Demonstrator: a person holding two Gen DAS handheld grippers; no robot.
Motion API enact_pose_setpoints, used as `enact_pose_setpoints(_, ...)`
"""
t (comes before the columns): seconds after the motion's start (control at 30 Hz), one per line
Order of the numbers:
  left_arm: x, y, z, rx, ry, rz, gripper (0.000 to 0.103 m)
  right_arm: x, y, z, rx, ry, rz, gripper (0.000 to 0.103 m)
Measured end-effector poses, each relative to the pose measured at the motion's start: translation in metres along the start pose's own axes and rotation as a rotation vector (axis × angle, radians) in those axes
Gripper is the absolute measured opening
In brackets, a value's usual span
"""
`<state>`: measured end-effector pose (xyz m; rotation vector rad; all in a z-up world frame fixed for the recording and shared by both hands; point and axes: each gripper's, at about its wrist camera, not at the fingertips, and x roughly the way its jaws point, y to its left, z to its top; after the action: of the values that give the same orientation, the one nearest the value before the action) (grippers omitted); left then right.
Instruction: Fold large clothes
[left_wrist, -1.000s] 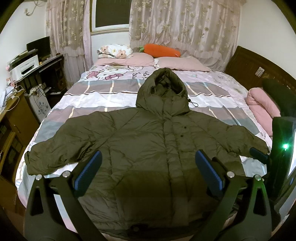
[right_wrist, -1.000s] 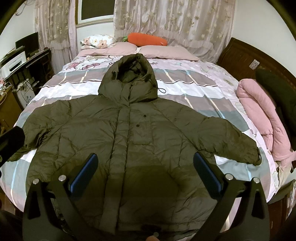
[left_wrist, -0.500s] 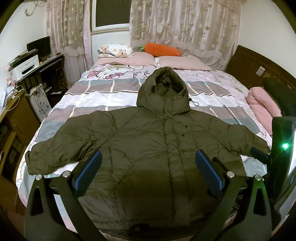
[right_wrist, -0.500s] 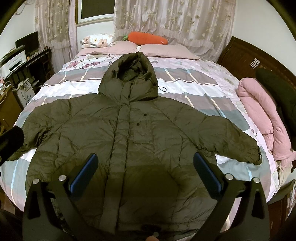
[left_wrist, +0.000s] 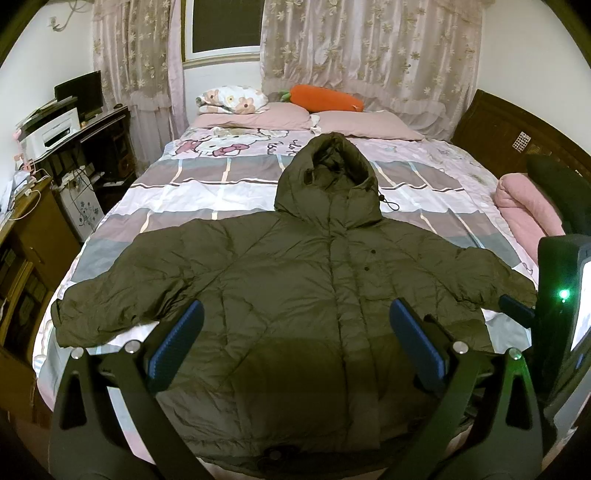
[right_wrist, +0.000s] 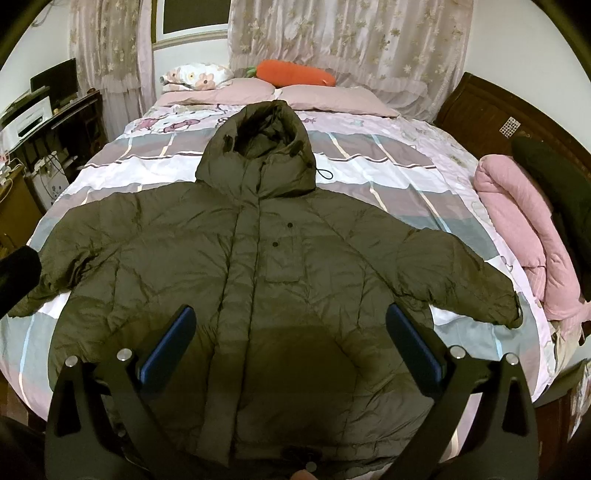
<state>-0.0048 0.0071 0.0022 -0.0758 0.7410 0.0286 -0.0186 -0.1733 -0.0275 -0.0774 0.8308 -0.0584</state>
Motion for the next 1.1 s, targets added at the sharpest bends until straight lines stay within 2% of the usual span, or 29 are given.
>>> enact_pose_setpoints(1.1, 0.0021, -0.0008, 0.0009, 0.001, 0.003, 0.002, 0.101, 0.0045, 0.002, -0.0005, -0.004, 0.018, 0.004, 0.102)
